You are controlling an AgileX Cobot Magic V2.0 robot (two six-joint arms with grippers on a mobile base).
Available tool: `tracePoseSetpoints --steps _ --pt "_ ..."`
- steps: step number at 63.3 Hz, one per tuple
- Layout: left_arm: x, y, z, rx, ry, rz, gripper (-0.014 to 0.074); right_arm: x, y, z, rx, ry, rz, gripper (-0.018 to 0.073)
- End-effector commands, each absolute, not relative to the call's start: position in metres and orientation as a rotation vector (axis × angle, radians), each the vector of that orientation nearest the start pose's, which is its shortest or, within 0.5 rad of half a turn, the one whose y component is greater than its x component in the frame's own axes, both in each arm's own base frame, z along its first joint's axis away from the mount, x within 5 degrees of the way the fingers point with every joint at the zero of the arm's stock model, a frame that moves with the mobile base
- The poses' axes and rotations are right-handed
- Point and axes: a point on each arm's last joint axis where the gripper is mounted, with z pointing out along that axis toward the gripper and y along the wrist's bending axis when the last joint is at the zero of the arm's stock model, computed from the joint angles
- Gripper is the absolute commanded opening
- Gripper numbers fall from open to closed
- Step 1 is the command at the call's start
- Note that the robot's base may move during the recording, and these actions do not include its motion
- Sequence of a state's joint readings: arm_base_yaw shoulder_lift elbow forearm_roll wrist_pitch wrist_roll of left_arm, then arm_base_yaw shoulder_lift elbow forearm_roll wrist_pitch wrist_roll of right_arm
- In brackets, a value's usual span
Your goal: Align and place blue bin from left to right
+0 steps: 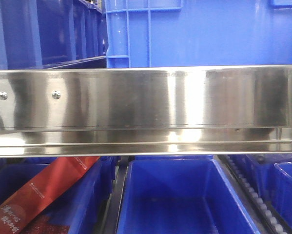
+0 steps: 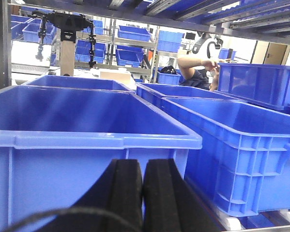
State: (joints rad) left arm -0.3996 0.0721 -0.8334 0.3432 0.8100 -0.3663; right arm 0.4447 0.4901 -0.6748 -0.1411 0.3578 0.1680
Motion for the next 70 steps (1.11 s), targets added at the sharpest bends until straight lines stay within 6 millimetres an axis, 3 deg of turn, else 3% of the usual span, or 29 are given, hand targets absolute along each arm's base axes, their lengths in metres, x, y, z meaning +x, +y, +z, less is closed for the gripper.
tracePoseSetpoints --steps 1,20,28,36,46,58,70 --pt "-0.031 0.037 0.392 0.014 1.487 -0.239 0.0012 0.087 0.036 0.373 -0.301 1.604 0.320 -0.0070" --pt "-0.030 0.036 0.390 0.013 1.492 -0.236 0.0012 0.087 0.036 0.373 -0.301 1.604 0.320 -0.0070" --pt "-0.031 0.033 0.389 -0.047 1.494 -0.167 0.0009 0.087 0.036 0.373 -0.301 1.604 0.320 -0.0070" --pt "-0.023 0.022 0.374 -0.057 1.513 -0.045 0.0001 0.087 0.036 0.373 -0.301 1.604 0.320 -0.0070" --pt "-0.003 0.010 0.340 -0.068 1.480 -0.002 0.0001 0.087 0.036 0.373 -0.301 1.602 0.320 -0.0070" --pt "0.036 0.005 0.276 -0.108 1.479 -0.001 0.0001 0.087 0.036 0.373 -0.301 1.602 0.320 -0.0070" --pt "0.055 0.002 0.220 -0.103 1.408 -0.053 0.0001 0.087 0.036 0.373 -0.301 1.601 0.320 -0.0070"
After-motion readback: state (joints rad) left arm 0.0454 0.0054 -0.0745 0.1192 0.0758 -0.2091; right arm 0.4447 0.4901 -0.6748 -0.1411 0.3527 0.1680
